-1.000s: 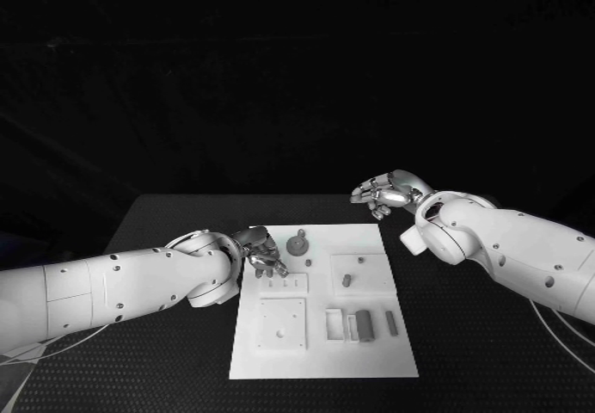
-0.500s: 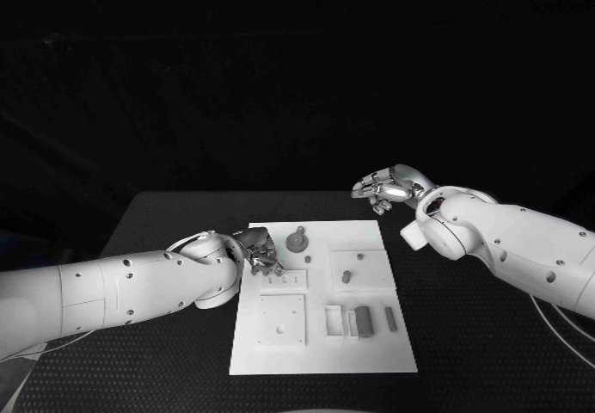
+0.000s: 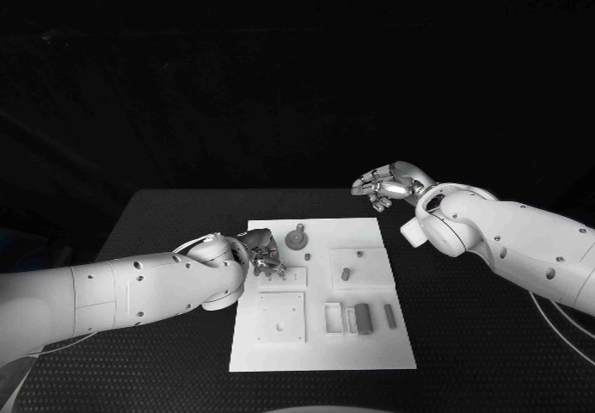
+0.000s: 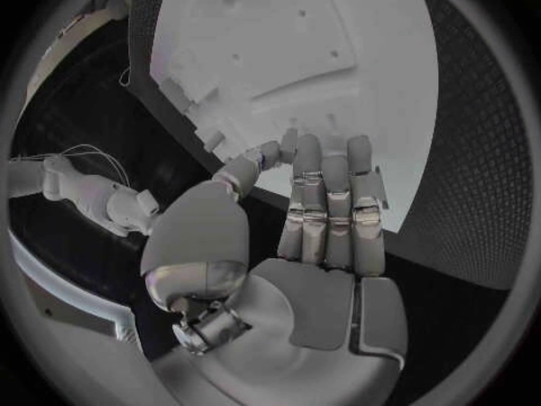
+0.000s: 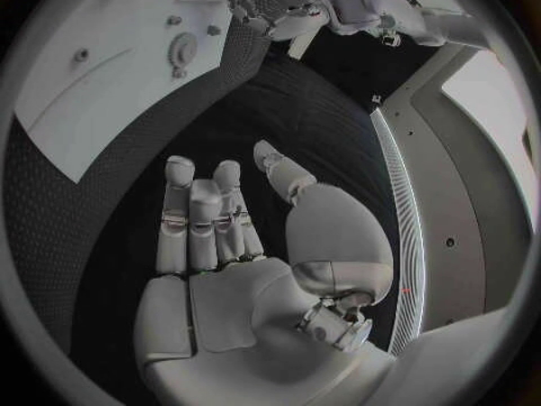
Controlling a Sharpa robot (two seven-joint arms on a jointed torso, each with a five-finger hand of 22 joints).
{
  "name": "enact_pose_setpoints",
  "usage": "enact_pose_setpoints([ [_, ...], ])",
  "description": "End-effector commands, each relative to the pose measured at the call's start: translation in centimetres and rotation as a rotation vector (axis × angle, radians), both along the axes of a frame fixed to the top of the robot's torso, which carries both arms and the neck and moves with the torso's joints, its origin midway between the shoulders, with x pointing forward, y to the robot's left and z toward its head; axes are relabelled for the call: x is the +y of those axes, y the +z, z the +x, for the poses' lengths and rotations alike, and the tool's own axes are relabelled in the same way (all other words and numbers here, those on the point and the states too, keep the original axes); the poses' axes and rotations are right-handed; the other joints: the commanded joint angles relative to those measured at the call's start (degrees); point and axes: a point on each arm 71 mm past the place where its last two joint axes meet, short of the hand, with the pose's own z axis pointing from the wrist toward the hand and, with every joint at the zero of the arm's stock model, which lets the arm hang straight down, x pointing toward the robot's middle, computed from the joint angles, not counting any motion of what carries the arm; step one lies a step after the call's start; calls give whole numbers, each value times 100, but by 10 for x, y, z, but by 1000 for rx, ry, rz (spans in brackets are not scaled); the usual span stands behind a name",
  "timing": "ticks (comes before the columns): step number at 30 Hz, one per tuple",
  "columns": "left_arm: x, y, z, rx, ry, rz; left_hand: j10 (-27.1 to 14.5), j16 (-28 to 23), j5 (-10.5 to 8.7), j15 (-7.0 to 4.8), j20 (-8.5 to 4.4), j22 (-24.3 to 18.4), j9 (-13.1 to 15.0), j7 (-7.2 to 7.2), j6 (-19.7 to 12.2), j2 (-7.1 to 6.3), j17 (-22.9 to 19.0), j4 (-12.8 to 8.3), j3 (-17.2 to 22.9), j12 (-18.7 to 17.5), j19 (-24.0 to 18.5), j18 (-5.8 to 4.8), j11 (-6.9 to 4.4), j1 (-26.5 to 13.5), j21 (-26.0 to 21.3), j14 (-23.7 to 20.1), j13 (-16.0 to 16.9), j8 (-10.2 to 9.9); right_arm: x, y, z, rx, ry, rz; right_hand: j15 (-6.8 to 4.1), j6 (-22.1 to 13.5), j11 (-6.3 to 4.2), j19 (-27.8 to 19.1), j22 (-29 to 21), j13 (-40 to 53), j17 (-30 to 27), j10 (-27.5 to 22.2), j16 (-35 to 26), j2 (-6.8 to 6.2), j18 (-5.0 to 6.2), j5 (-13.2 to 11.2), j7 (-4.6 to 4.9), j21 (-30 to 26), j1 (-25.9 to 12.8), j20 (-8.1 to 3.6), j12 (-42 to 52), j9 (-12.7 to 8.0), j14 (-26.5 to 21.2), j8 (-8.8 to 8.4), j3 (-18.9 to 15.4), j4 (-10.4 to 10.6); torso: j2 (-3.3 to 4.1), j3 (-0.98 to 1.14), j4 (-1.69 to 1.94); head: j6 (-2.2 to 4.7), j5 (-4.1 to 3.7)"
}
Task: Assemble the parts on the task board
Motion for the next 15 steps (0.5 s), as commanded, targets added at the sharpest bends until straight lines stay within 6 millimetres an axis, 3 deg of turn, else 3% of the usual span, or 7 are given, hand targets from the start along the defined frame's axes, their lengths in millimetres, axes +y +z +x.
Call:
enact_pose_setpoints([
  [1,-2,-1,0,-9,16,8,48,28,0,-19,-9,140,548,-315,367,62,-8,37,17,31,55,-83,-11,-22,27,45,14,197,1,1,0,-5,7,6,-21,8,-29,-13,58,-8,-9,15,-7,0,119,-23,23,-20,48,-4,-9,4,-21,9,-29,2,0,-1,3,-15,-23],
  [15,-2,-8,2,34,10,43,83,195,-40,-78,-62,140,638,-369,437,241,-70,39,-23,187,103,-83,-65,-200,172,104,140,303,2,1,0,0,9,7,-21,7,-29,-14,58,-16,-12,15,-9,2,119,-23,23,-23,44,-2,-10,4,-22,7,-37,5,-1,4,-2,-55,-23],
])
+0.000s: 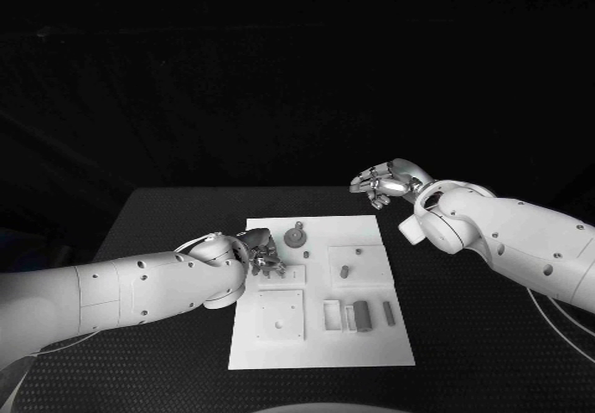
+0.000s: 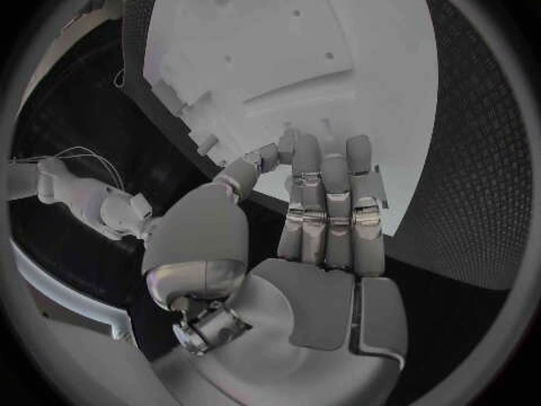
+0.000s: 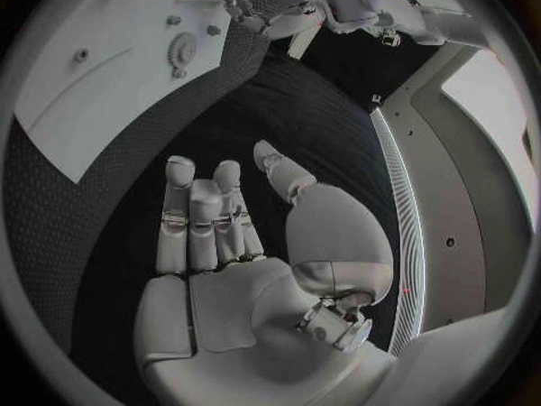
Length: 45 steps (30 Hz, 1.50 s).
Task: Assemble the parts on the task board
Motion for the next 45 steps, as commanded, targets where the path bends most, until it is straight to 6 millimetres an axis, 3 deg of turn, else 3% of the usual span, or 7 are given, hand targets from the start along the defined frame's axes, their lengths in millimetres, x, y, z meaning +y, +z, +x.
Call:
enact_pose_setpoints([
  [1,-1,-2,0,23,-7,22,42,48,-2,-50,-15,141,644,-367,397,94,-12,11,-3,48,34,-83,-44,-4,32,57,15,310,1,1,0,-1,9,6,-22,-2,-29,-14,58,-9,-7,15,-9,2,72,-23,33,-24,44,-2,-10,3,-24,7,-37,5,-1,2,-3,-14,11],
  [19,-4,-7,1,28,4,43,46,120,-10,-69,-37,140,690,-387,405,243,-65,-79,15,113,36,-83,-64,-116,107,79,62,360,3,1,-1,2,15,10,-22,0,-28,-14,57,-20,-10,17,-10,15,72,-23,33,-28,31,1,-10,2,-25,4,-47,13,0,4,-2,-21,6],
  [45,-12,-8,-3,45,-29,65,33,143,-26,-70,-39,138,704,-388,395,265,-98,-151,39,129,23,-83,-65,-147,137,74,74,372,2,1,-1,11,14,19,-20,3,-27,-12,56,-44,-17,20,-11,41,72,-23,34,-37,-25,9,-7,-1,-27,-1,-69,26,0,-7,12,-33,-27],
])
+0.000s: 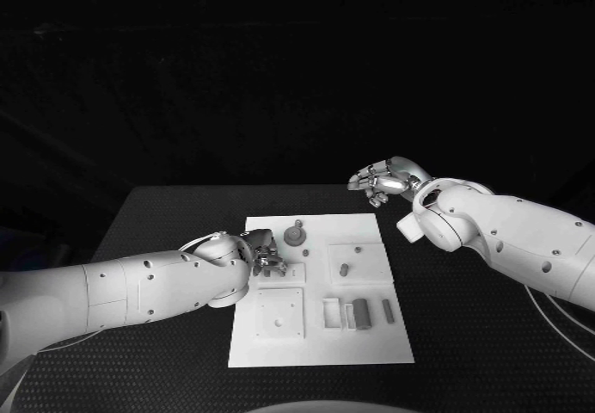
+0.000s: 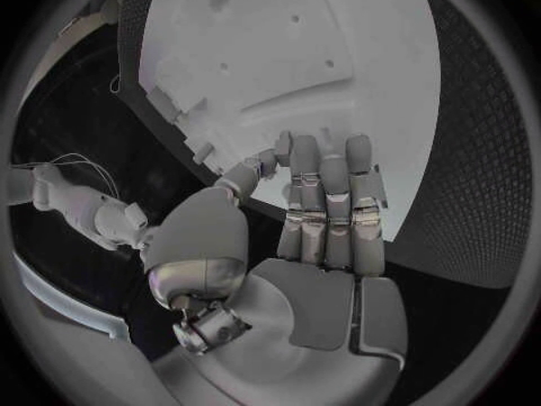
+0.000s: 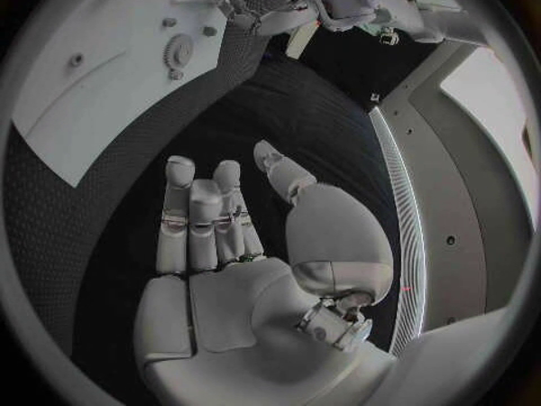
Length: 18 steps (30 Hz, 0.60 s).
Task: Assemble the parts on the task board
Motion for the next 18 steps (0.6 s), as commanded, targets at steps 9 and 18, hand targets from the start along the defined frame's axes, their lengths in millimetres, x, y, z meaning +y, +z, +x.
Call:
enact_pose_setpoints([
  [9,-6,-5,-5,16,-48,53,-21,31,12,-48,-39,139,640,-320,343,103,-19,-106,88,18,-22,-83,-17,13,31,-13,6,6,1,0,0,7,13,10,-17,0,-26,-11,55,-12,-9,20,-11,39,70,-23,30,-40,-45,11,-6,-2,-8,-3,-45,-5,1,-4,0,-22,-15],
  [18,-5,-10,-9,37,-57,64,-24,33,8,-47,-39,138,641,-319,340,98,-26,-116,92,19,-27,-83,-16,10,35,-15,6,6,0,0,-1,10,14,12,-17,1,-26,-10,55,-16,-10,20,-11,42,70,-23,29,-41,-55,11,-5,-2,-8,-4,-48,-3,0,1,-3,-41,-21],
])
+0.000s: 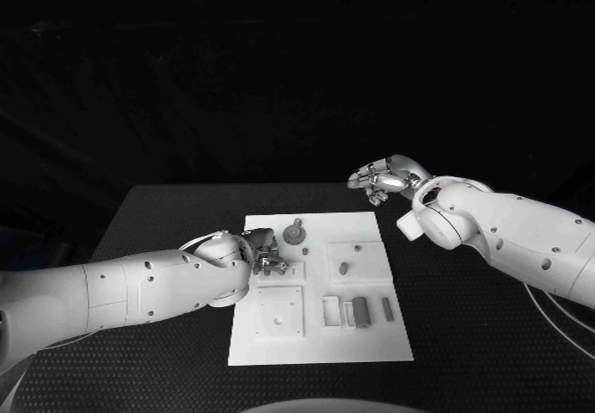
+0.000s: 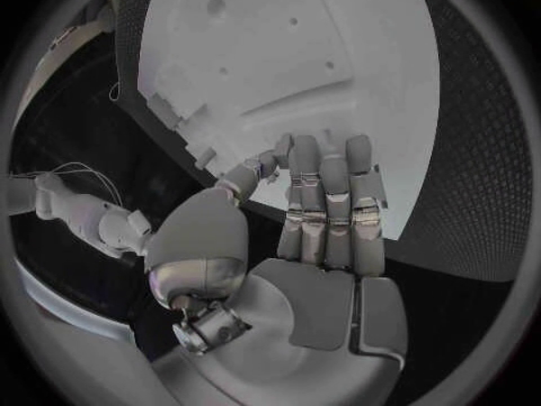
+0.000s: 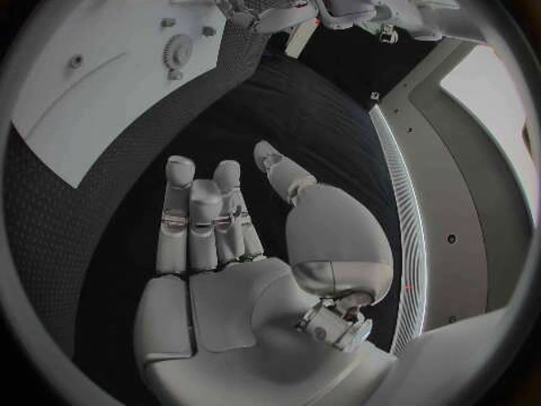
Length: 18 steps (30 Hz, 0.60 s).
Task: Assemble the parts on the task board
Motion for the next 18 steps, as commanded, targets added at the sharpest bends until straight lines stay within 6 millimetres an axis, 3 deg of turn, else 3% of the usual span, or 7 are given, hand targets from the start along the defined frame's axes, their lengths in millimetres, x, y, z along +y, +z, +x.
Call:
enact_pose_setpoints([
  [1,-1,-10,-7,50,-27,36,-16,37,9,-27,-18,134,-15,-301,343,71,-7,-108,101,19,-5,-82,-27,36,35,0,8,-12,1,0,-1,4,16,6,-26,1,-26,-10,55,-6,-6,20,-11,17,69,-23,31,-19,-31,11,-5,-2,-16,-4,-33,14,1,3,-3,-9,-4],
  [14,-3,-11,-10,70,-43,31,-19,41,0,-23,-14,133,-13,-299,340,45,-19,-112,99,21,-11,-82,-25,14,41,-4,8,-10,1,0,-1,7,15,8,-26,2,-26,-9,55,-12,-8,21,-11,22,69,-23,31,-22,-48,12,-3,-3,-16,-5,-37,17,1,3,-4,-17,-3],
  [18,-3,-11,-9,66,-36,22,-21,62,-39,-12,-11,128,-3,-302,344,-154,-57,6,27,33,-14,-82,-26,-141,63,-6,12,2,1,0,-1,7,13,8,-26,3,-27,-9,55,-13,-8,21,-11,22,69,-23,31,-22,-50,12,-3,-3,-17,-5,-37,17,1,5,-5,-22,-2],
])
